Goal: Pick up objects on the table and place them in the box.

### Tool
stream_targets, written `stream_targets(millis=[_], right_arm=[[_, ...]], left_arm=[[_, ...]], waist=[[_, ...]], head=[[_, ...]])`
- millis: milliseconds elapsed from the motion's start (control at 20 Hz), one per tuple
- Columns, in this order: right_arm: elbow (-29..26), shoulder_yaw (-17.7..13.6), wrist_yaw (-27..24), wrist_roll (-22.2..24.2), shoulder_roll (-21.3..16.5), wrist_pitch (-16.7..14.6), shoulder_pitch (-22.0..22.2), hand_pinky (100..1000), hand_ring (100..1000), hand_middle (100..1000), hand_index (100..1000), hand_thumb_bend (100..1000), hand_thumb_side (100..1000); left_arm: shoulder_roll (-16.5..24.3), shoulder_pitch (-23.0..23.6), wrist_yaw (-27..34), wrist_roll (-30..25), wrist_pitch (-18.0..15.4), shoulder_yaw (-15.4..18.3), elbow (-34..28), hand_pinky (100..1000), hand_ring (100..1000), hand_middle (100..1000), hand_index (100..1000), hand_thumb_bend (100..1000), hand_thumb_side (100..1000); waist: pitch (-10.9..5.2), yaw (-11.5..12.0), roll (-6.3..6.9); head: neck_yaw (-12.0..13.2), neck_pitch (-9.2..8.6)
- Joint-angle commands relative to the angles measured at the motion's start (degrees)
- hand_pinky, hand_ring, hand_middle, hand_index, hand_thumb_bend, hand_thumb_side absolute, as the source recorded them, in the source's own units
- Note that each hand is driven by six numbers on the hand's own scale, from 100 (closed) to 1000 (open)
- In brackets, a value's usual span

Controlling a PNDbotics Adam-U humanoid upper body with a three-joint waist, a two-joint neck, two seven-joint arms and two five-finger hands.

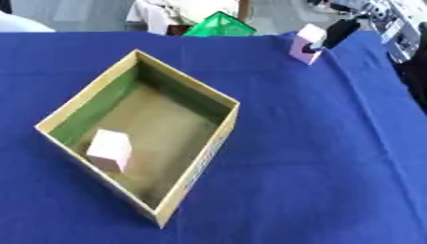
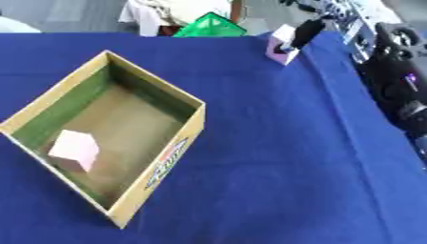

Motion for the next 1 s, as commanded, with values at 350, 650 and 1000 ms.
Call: stream_targets(millis=[350,650,1000], right_arm=[[3.4,-1.3,2.5,-4.3,-0.9,2.9,-1.2,861,936,880,1000,527,399],[4.8,-1.5,2.8,-7.6,-0.9,5.4,-1.5,855,928,881,1000,469,392],[7.5,-2.1,1.1,-6.5,-0.5,6.7,-1.4,842,918,876,1000,406,408]], left_arm=[[1.9,-0.4,-0.4,0.0,0.0,0.5,-0.1,813,775,695,898,674,841],[1.9,-0.4,-0.5,-0.1,0.2,0.4,0.0,813,774,692,895,670,843],[1.8,-0.3,-0.6,-0.4,0.3,0.3,-0.1,814,774,687,889,664,848]], waist=[[-0.85,0.3,0.15],[-0.36,0.6,0.15],[0.53,1.1,-0.08]], head=[[-0.1,-1.05],[-0.3,-1.24],[-0.9,-1.57]])
